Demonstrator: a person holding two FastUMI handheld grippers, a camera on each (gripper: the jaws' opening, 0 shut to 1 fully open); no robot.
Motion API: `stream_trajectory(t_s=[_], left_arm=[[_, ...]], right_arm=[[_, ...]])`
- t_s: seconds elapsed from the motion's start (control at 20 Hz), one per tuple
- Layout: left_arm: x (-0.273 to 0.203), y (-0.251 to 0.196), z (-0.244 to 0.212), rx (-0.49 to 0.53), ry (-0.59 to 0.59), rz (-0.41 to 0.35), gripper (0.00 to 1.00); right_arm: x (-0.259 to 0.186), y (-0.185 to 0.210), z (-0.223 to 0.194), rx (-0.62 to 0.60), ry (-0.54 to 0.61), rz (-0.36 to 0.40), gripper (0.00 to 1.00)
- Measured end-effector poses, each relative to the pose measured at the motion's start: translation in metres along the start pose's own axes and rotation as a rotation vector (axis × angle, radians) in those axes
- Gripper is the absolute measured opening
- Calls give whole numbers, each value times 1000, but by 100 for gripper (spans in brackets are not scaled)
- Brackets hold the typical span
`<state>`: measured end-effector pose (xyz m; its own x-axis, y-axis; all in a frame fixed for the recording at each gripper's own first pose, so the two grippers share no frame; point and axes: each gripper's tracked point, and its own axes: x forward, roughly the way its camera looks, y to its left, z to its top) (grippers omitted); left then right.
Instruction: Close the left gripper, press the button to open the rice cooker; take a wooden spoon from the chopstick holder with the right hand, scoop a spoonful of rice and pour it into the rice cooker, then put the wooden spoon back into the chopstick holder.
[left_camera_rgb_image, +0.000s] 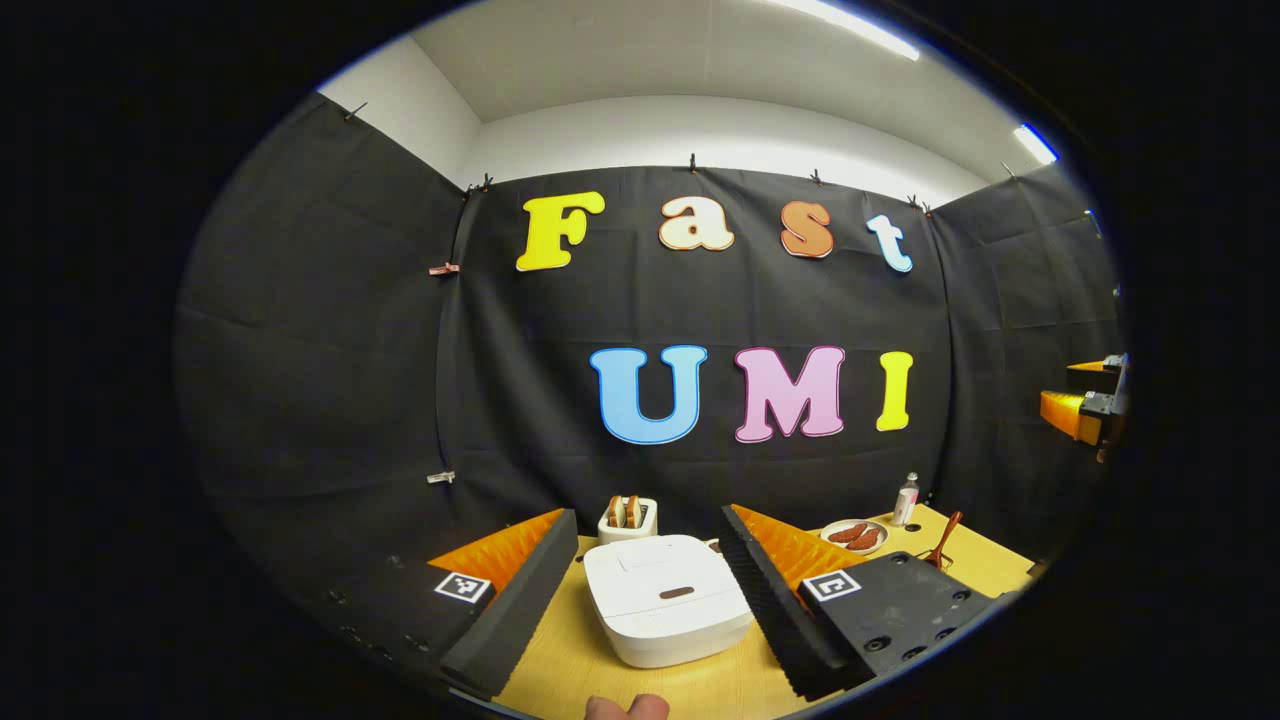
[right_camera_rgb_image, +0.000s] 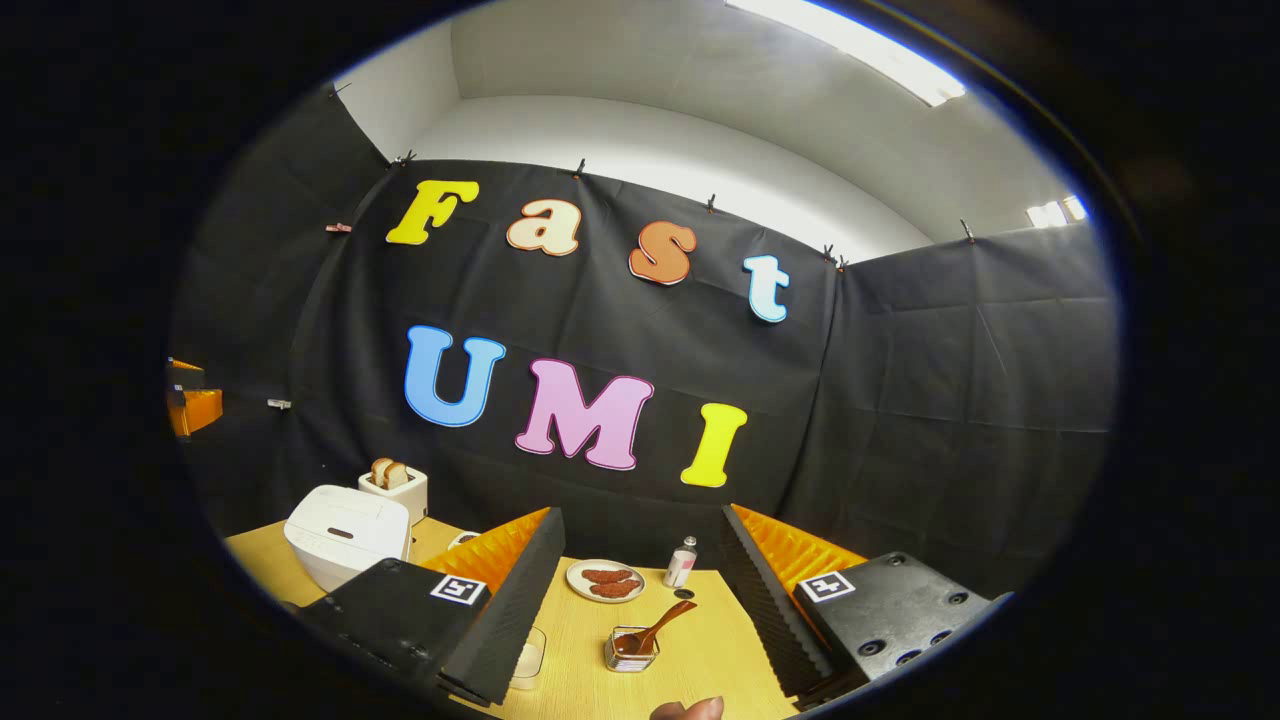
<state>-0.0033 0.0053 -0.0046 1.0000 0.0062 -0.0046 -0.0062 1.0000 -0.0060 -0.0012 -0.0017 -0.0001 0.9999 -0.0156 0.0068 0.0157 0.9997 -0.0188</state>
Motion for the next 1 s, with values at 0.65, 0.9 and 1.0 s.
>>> stream_trajectory(t_s=[0.65,0.9,1.0], left_arm=[[11,1,-5,4,9,-7,98],[13,-15,4,-3,-24,-75,98],[14,-25,10,-22,-46,-121,95]], right_arm=[[-1,-5,-6,-19,12,-24,97],[0,-9,-7,-24,13,-32,97],[0,-10,-8,-28,17,-36,97]])
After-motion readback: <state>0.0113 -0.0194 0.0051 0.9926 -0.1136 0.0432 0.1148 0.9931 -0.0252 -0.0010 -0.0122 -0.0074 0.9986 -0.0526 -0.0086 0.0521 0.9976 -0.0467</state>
